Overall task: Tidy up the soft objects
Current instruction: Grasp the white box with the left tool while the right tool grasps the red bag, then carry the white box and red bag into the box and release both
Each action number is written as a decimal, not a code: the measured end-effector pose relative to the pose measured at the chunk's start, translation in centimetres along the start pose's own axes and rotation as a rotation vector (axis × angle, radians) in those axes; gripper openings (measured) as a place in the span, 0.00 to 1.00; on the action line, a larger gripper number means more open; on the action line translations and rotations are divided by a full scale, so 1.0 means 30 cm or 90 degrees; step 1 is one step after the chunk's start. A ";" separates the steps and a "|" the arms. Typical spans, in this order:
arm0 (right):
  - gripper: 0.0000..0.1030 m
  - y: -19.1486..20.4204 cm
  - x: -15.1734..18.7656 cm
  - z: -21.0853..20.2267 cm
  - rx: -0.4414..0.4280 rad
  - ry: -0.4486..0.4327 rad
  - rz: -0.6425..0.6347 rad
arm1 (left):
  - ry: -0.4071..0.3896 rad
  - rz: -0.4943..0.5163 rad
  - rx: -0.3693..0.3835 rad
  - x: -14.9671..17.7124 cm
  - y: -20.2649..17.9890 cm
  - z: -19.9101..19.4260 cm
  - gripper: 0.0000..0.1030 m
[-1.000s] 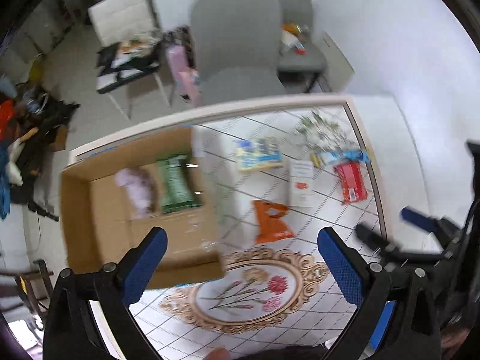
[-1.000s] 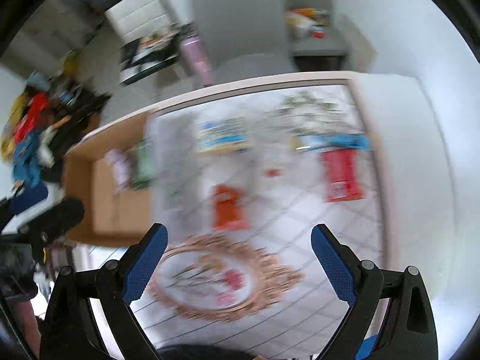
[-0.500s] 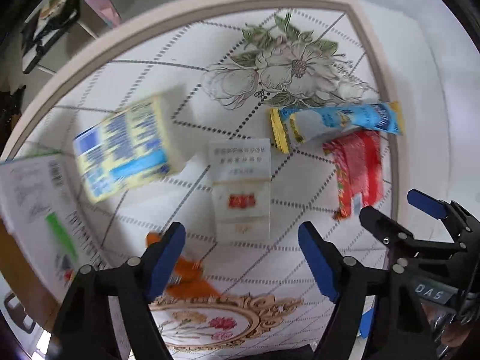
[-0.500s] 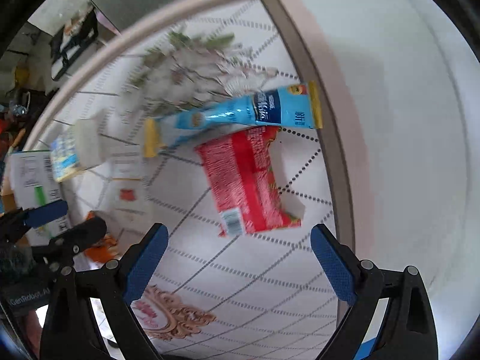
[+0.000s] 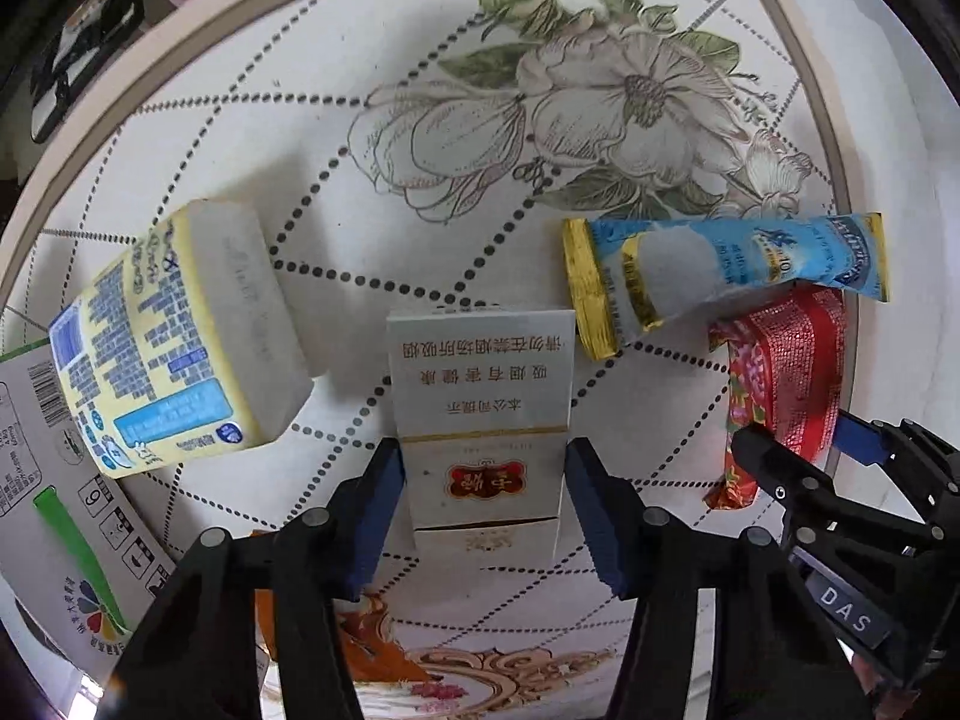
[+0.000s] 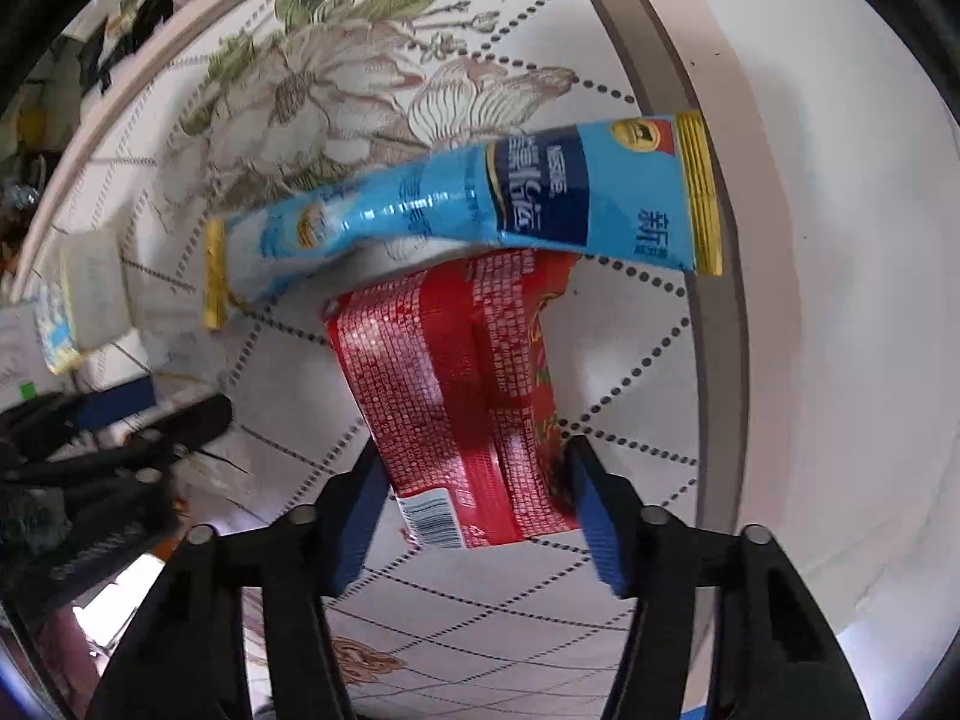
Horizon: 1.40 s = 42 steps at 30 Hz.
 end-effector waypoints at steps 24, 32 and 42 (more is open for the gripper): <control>0.46 0.241 0.370 -0.472 -0.128 -0.136 -0.052 | -0.201 -0.048 0.132 0.356 0.193 -0.665 0.51; 0.46 0.706 0.458 -0.675 -0.207 -0.177 -0.165 | -0.281 -0.111 0.112 0.523 0.527 -0.899 0.51; 0.46 1.163 0.493 -0.576 -0.201 -0.136 -0.219 | -0.300 -0.222 0.033 0.665 1.003 -0.904 0.51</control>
Point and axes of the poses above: each gripper's, at about its wrist camera, not at the fingertips, and z roughly the way its jaws point, y to its left, x to its underside, the point moved 1 cm from there along z, roughly the way its jaws point, and after that the axes turned 9 degrees about -y, right-handed, at the moved point
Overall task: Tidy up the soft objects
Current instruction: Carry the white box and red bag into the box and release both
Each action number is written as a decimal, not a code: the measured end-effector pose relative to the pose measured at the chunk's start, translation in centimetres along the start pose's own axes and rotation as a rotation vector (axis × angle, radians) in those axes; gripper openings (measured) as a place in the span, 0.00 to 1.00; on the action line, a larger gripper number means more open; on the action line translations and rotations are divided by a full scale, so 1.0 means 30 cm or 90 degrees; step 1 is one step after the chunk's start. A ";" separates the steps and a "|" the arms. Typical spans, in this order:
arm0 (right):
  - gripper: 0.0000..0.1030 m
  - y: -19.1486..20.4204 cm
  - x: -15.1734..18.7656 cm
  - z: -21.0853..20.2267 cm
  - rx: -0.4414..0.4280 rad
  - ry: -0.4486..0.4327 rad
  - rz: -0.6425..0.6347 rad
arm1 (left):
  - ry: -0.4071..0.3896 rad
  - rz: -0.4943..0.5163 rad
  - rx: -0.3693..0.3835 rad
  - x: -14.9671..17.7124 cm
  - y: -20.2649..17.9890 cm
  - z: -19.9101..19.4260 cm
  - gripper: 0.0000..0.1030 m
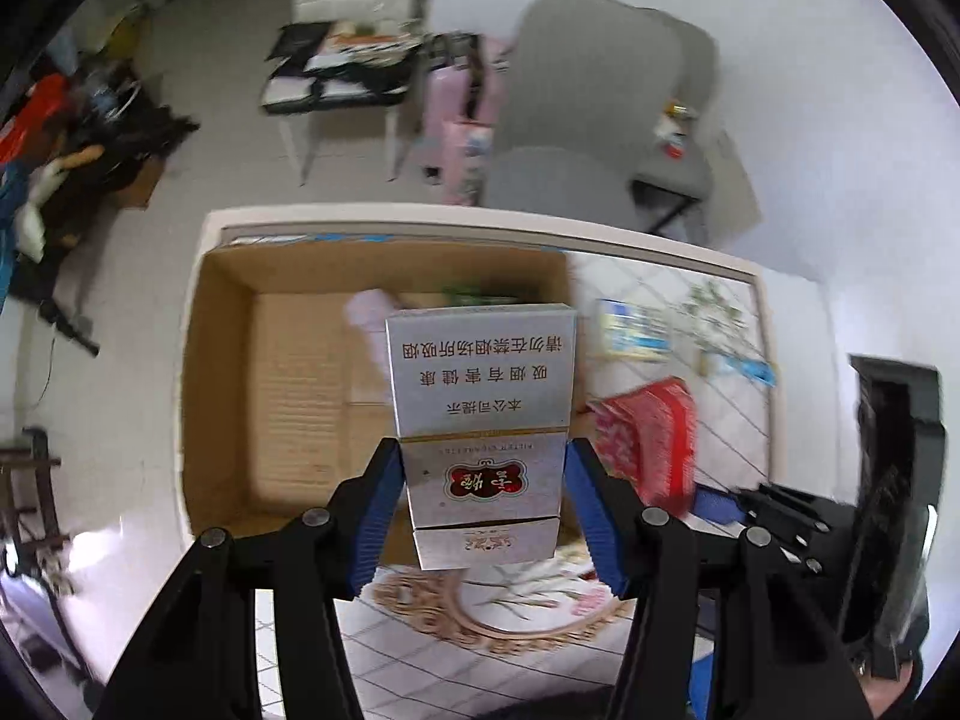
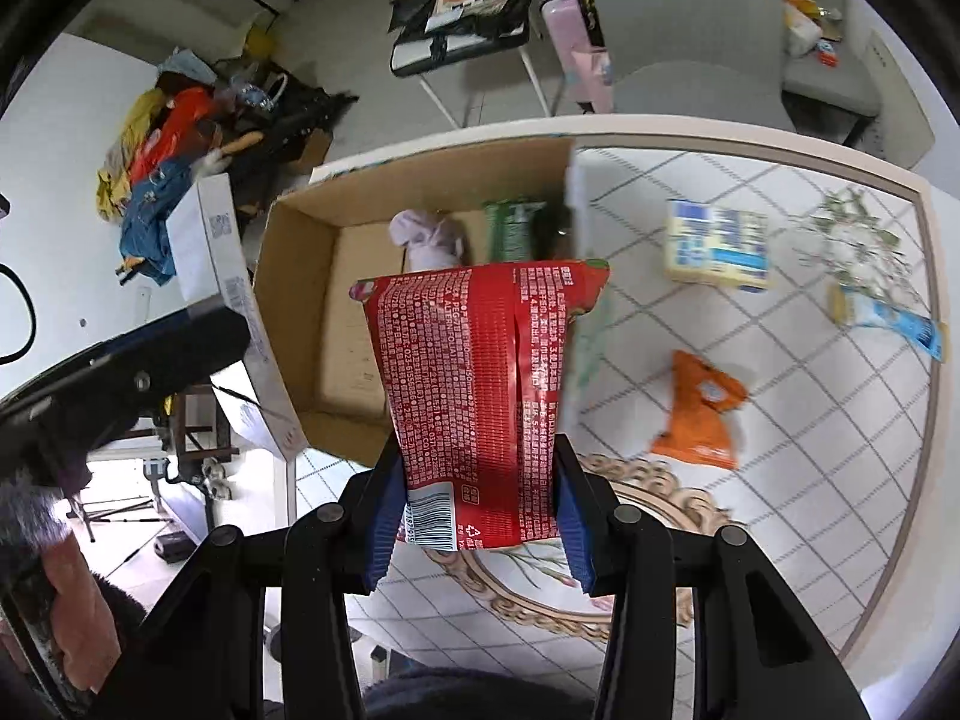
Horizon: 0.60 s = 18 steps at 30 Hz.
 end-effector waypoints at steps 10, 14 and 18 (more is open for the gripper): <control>0.46 0.059 -0.037 0.352 0.083 0.095 0.021 | 0.112 -0.033 -0.065 -0.082 0.278 0.379 0.51; 0.46 0.045 -0.036 0.479 0.119 0.137 0.033 | 0.152 -0.035 -0.083 -0.105 0.328 0.513 0.51; 0.46 0.013 -0.029 0.569 0.147 0.161 0.044 | 0.184 -0.037 -0.090 -0.120 0.357 0.597 0.51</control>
Point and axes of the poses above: each gripper's, at about its wrist camera, not at the fingertips, and z roughly the way its jaws point, y to its left, x to its underside, the point moved 1 cm from there along z, roughly the way its jaws point, and after that the axes turned 9 degrees about -y, right-handed, at the moved point
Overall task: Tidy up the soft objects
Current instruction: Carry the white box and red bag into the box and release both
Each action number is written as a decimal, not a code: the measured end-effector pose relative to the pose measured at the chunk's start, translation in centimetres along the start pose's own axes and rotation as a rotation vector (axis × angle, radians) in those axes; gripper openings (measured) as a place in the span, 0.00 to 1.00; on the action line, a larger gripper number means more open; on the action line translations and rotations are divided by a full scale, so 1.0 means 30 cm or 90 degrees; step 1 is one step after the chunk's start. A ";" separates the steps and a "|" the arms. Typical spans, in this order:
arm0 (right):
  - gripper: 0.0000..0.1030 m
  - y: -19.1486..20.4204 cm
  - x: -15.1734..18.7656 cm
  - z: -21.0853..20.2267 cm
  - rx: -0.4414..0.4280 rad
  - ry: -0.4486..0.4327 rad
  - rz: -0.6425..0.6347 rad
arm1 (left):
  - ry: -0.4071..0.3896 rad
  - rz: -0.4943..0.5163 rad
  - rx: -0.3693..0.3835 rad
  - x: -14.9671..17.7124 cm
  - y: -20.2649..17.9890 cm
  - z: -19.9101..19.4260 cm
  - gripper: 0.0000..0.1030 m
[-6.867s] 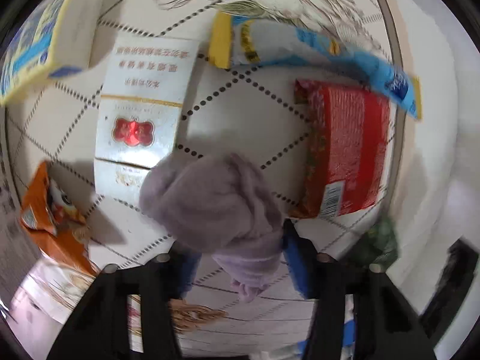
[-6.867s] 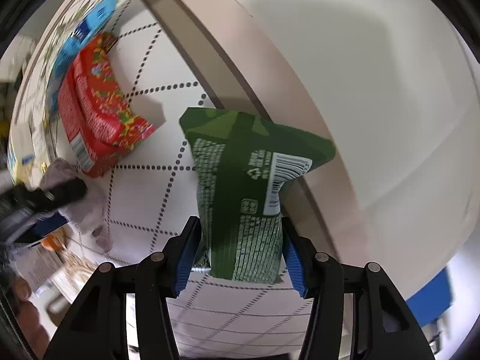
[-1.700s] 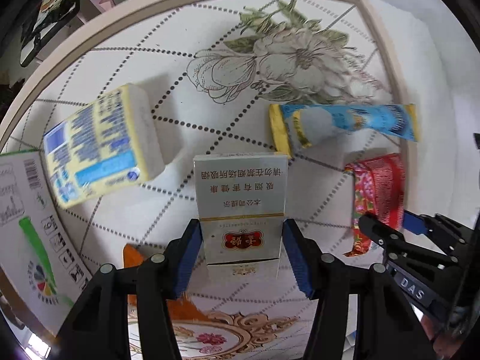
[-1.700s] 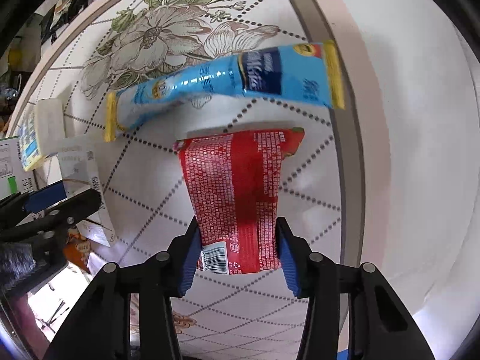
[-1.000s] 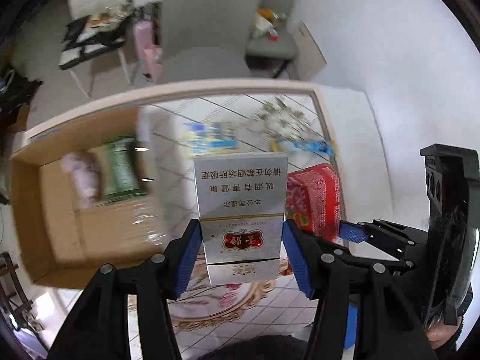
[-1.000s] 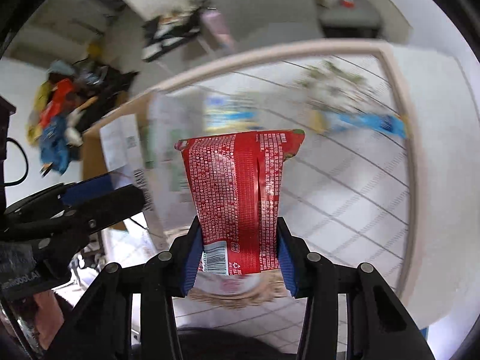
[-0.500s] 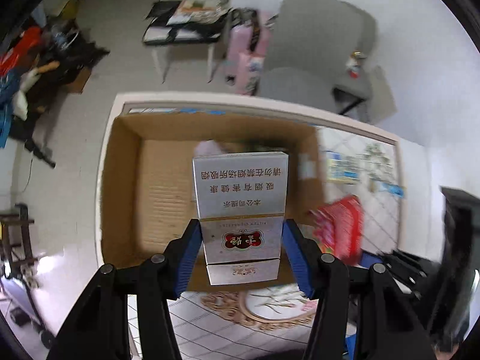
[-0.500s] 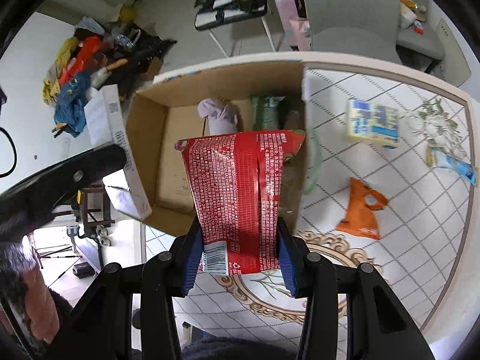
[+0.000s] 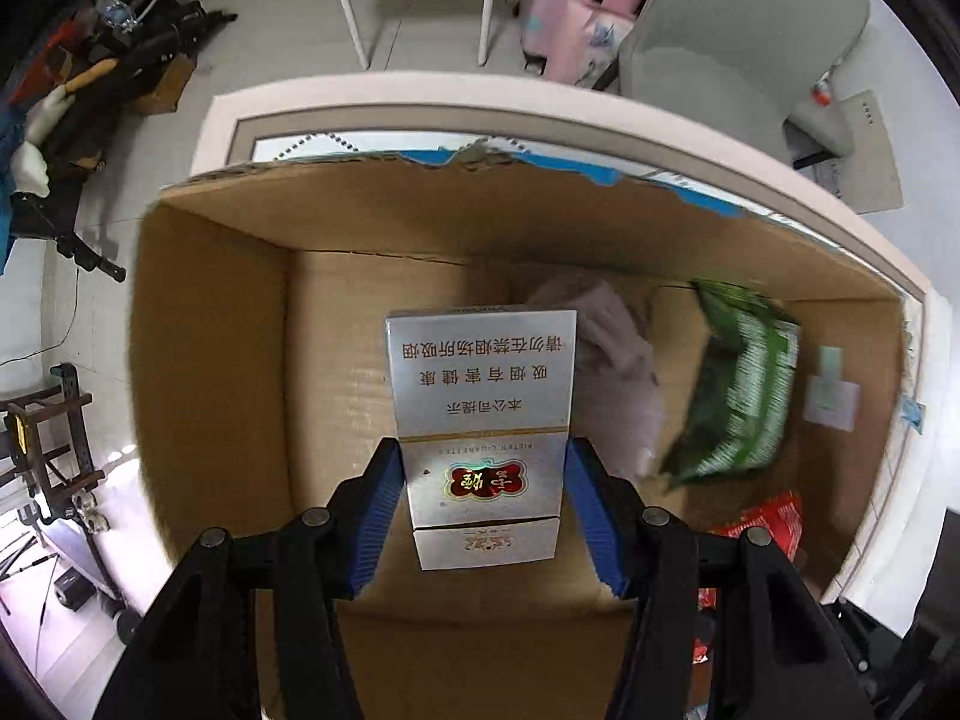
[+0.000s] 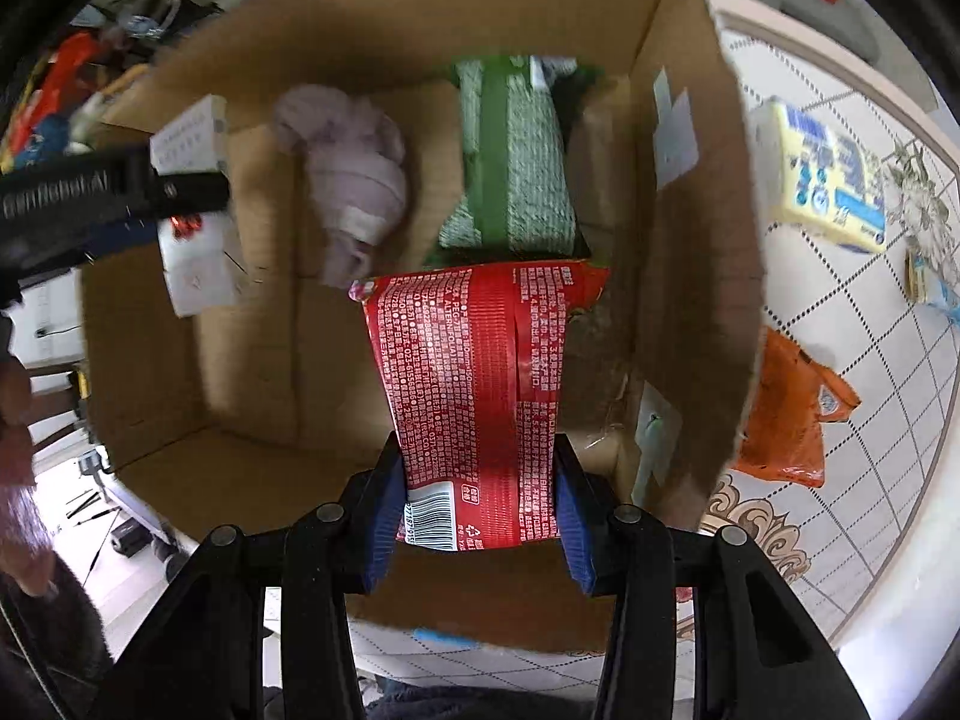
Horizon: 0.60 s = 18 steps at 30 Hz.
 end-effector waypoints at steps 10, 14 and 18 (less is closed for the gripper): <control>0.61 0.026 -0.040 0.021 0.013 0.019 0.003 | 0.037 -0.030 0.013 -0.029 0.004 0.011 0.52; 0.64 0.032 -0.057 -0.023 0.004 0.008 0.004 | 0.018 -0.032 0.008 -0.028 0.004 -0.040 0.60; 0.64 0.026 -0.056 -0.082 -0.008 -0.003 0.006 | -0.002 -0.031 0.007 0.000 0.006 -0.114 0.61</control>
Point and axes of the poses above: each gripper's, at about its wrist camera, not at the fingertips, and z roughly the way its jaws point, y to its left, x to its underside, the point moved 1 cm from there along z, roughly the way its jaws point, and after that the axes turned 9 degrees about -y, right-handed, at the moved point
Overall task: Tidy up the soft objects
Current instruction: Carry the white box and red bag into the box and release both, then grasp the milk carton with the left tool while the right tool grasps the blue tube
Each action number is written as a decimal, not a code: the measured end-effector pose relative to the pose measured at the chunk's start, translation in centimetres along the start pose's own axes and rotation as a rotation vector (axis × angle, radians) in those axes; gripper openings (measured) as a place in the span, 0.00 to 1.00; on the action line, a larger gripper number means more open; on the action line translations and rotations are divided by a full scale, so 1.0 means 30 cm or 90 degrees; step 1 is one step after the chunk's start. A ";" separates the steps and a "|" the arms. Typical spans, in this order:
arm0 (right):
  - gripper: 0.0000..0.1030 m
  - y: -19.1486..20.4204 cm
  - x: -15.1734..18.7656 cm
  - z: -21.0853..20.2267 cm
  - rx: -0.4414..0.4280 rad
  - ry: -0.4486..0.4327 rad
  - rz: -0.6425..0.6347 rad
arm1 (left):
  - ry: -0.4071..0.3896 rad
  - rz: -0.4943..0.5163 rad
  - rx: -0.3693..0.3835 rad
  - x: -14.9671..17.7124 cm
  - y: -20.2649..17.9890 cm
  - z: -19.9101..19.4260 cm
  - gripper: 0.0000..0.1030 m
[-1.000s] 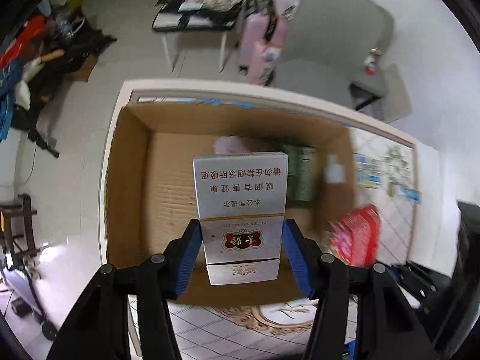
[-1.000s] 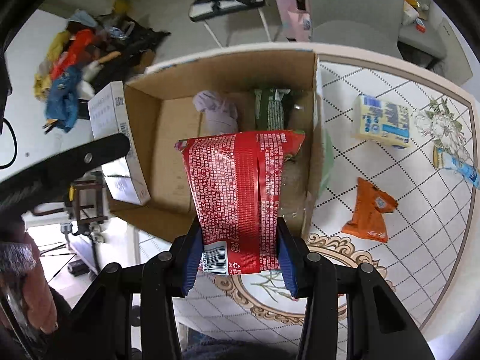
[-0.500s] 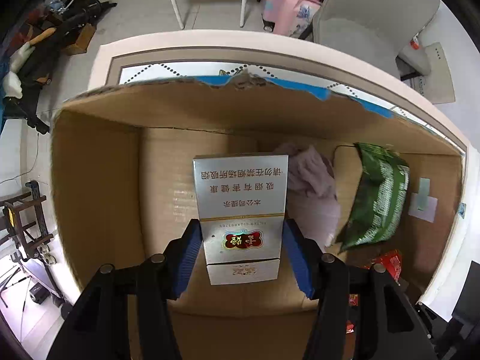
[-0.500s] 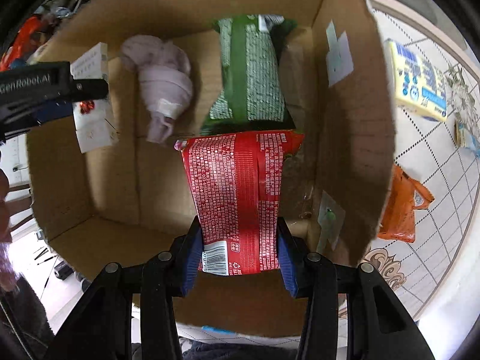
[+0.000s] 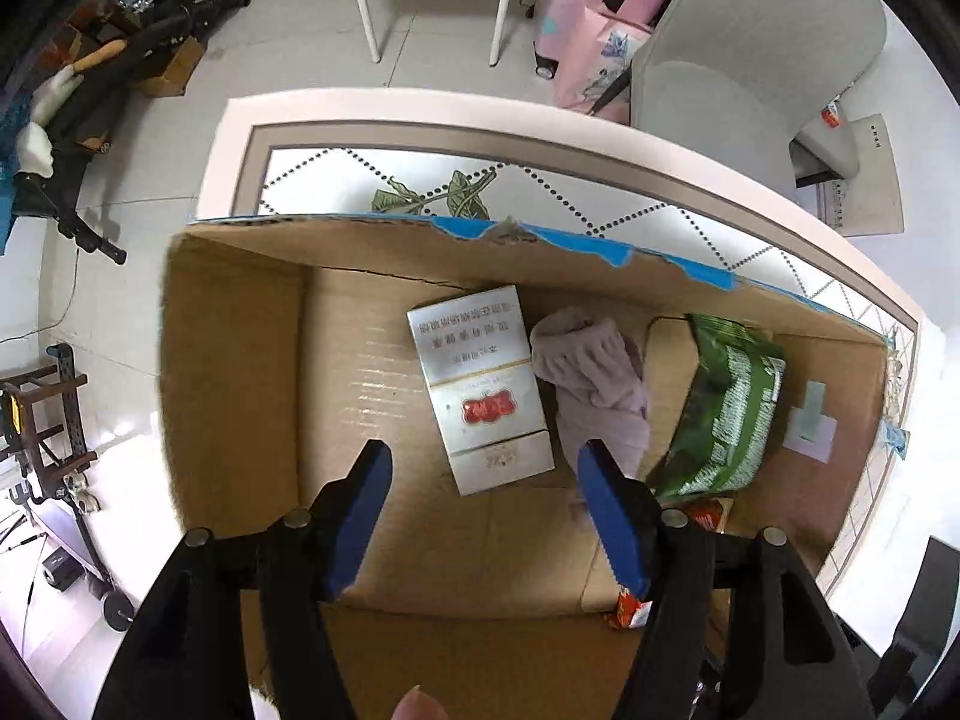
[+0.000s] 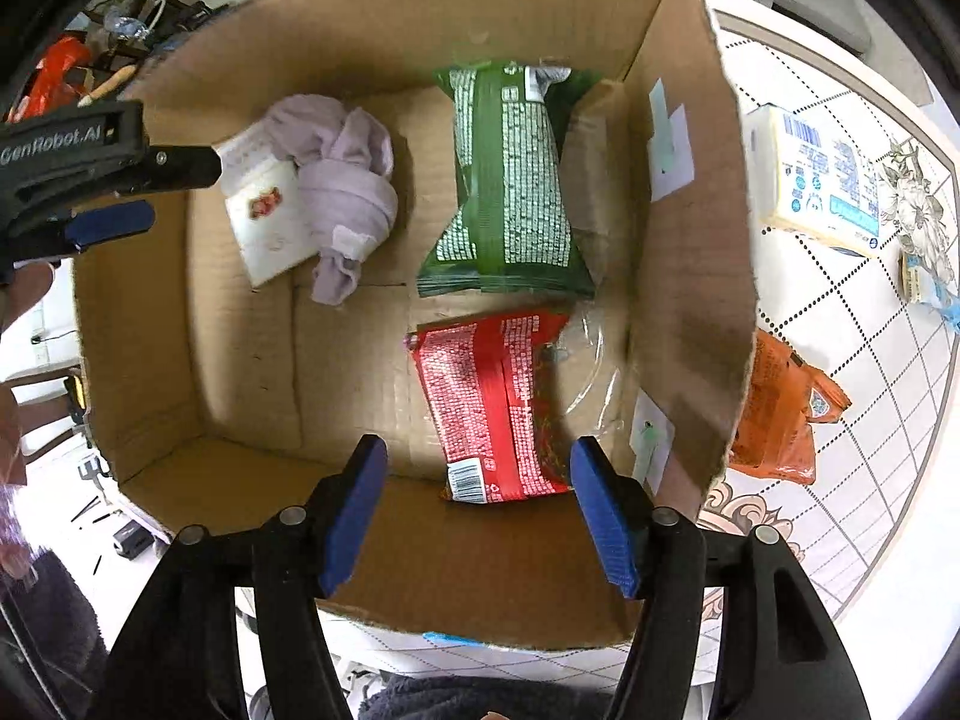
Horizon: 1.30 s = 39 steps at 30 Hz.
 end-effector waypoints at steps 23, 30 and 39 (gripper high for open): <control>0.91 -0.005 0.250 -0.412 -0.034 -0.152 -0.094 | -0.161 0.040 0.002 0.445 -0.007 -0.369 0.97; 0.91 -0.061 0.289 -0.458 -0.063 -0.170 -0.083 | -0.201 0.025 0.007 0.473 -0.051 -0.468 0.97; 0.92 -0.522 0.291 -0.569 -0.069 -0.215 0.066 | -0.184 0.108 0.056 0.391 -0.467 -0.495 0.97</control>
Point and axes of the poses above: each gripper's, at about its wrist camera, not at the fingertips, and z roughly the way its jaws point, y to its left, x to its underside, the point moved 1 cm from there along z, roughly the way its jaws point, and after that the axes turned 9 degrees about -y, right-handed, at the moved point
